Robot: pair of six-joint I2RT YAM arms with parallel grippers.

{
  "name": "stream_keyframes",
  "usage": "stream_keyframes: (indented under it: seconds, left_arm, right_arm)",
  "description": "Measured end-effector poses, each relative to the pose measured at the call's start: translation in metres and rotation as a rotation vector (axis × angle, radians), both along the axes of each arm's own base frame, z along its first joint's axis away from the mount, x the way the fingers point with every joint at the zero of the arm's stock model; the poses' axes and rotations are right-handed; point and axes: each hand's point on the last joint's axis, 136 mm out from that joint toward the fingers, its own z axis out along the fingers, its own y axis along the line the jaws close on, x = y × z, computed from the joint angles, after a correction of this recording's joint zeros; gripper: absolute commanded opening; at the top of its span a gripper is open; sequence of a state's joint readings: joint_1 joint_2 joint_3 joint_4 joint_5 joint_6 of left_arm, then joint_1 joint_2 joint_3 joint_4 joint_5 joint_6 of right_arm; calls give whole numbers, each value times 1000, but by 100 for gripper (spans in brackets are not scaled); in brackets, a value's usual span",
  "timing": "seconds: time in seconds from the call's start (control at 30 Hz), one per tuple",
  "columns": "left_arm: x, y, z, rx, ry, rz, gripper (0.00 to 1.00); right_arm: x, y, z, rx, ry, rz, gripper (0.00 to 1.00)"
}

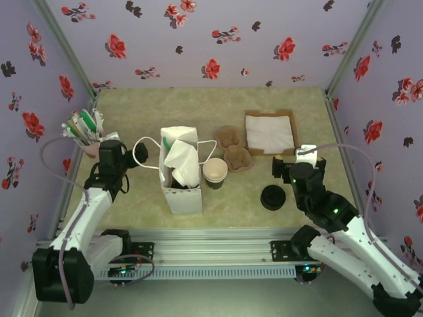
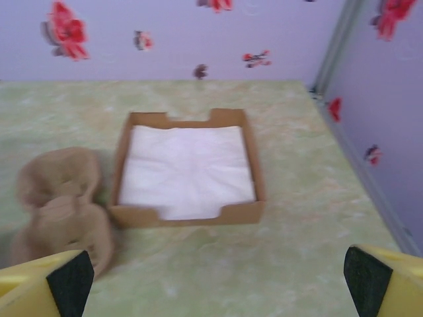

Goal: Pack the takeout coffee

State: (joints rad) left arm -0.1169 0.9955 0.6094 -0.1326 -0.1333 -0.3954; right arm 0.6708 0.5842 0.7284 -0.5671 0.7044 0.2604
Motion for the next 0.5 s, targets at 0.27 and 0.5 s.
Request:
stream_keyframes:
  seconds: [0.27,0.5]
  left_arm:
    - [25,15,-21,140,2,-25,99]
    - [40,37,-45,186,-15,5,99]
  right_arm:
    - [42,-49,-42,-19,68,-225,99]
    - [60,-90,-92,-28,120,-358,99]
